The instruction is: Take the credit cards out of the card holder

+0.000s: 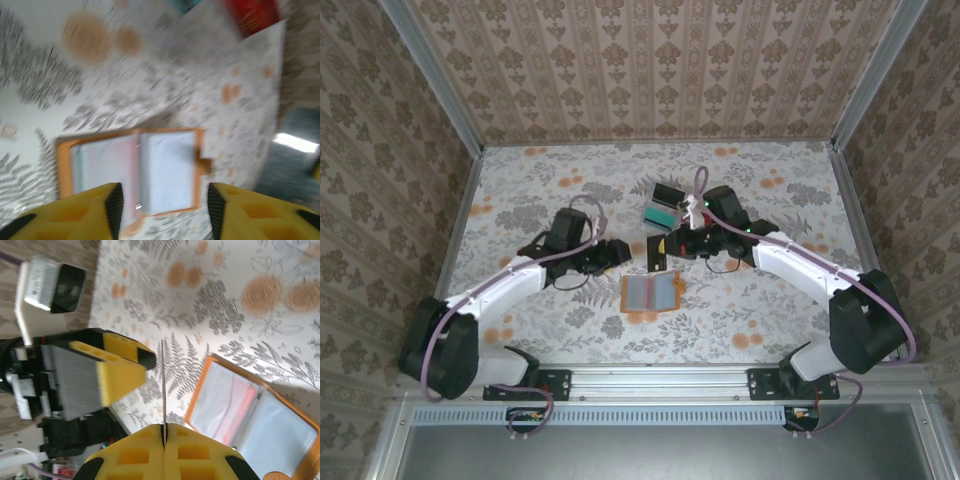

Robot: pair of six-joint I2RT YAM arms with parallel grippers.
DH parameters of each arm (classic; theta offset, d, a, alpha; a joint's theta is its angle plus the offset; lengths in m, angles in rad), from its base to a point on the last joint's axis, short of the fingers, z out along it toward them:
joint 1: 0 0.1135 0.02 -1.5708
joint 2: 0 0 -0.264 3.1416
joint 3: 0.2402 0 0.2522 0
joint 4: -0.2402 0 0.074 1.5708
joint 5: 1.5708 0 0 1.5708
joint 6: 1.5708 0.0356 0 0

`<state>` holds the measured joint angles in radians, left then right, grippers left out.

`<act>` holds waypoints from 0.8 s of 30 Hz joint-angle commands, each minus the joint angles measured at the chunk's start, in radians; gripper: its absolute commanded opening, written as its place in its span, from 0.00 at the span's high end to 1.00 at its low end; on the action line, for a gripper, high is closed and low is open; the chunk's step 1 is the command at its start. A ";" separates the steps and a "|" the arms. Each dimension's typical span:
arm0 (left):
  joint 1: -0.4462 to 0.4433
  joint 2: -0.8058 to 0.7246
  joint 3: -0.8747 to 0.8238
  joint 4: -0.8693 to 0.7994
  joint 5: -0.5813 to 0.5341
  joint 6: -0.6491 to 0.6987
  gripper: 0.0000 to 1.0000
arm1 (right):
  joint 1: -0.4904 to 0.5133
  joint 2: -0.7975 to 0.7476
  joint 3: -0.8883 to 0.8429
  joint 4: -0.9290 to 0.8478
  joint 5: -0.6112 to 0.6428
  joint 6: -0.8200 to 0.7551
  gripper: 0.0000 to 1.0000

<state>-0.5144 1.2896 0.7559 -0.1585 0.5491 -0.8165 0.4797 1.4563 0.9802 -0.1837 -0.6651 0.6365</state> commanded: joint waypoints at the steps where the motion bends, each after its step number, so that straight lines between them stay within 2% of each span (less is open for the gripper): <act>1: 0.028 -0.064 0.038 0.052 0.122 0.011 0.43 | -0.034 -0.039 0.034 0.093 -0.146 0.050 0.98; 5: 0.030 -0.084 0.059 0.196 0.235 -0.039 0.34 | -0.052 -0.033 0.084 0.144 -0.259 0.093 0.99; 9: 0.024 -0.048 0.088 0.336 0.318 -0.096 0.37 | -0.055 -0.017 0.130 0.194 -0.319 0.135 0.99; 13: 0.022 -0.003 0.123 0.438 0.355 -0.158 0.51 | -0.069 0.018 0.176 0.245 -0.358 0.189 0.99; 20: 0.023 0.038 0.132 0.672 0.365 -0.285 0.83 | -0.119 0.054 0.208 0.294 -0.422 0.241 0.99; 22: 0.023 0.057 0.132 0.720 0.361 -0.313 0.97 | -0.124 0.065 0.220 0.294 -0.436 0.245 0.97; 24: 0.022 0.074 0.127 0.767 0.349 -0.338 1.00 | -0.124 0.073 0.230 0.300 -0.435 0.256 0.90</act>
<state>-0.4892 1.3445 0.8623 0.4690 0.8913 -1.0931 0.3489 1.5158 1.1667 0.0731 -1.0374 0.8616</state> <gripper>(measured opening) 0.047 0.084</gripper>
